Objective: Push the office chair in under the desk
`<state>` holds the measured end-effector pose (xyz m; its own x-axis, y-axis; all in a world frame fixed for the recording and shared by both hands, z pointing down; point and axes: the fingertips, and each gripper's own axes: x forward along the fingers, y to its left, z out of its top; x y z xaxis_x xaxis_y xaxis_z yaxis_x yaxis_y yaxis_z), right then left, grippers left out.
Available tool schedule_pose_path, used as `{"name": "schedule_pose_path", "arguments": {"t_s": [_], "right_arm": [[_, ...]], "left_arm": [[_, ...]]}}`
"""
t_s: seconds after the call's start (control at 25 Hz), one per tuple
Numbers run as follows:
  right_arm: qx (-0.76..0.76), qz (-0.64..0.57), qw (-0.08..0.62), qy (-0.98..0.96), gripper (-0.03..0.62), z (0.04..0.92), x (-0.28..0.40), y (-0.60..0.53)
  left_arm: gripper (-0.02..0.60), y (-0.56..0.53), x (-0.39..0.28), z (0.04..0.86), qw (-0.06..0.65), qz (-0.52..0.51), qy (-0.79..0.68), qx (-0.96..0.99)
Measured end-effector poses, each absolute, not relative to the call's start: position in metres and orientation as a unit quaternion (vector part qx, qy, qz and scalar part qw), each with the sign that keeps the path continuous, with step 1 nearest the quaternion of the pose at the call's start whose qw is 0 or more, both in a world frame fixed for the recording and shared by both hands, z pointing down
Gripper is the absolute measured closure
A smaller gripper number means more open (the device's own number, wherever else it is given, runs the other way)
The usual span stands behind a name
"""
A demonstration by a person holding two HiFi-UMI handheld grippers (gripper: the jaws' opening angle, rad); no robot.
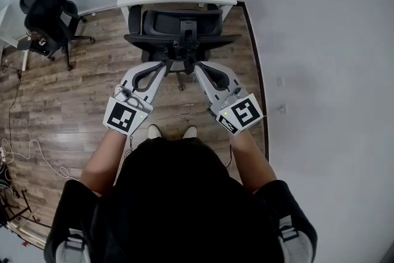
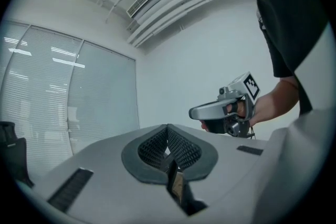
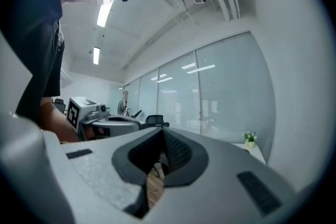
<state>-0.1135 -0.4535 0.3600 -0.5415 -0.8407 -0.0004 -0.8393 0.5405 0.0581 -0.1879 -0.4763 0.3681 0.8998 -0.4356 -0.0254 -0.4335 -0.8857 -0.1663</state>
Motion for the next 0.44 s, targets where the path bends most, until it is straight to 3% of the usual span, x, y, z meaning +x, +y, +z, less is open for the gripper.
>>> {"name": "schedule_pose_path", "arguments": {"t_s": [0.44], "right_arm": [[0.467, -0.026, 0.006, -0.884, 0.592, 0.362, -0.082, -0.441]], "left_arm": [[0.586, -0.463, -0.160, 0.371, 0.086, -0.013, 0.236, -0.968]]}}
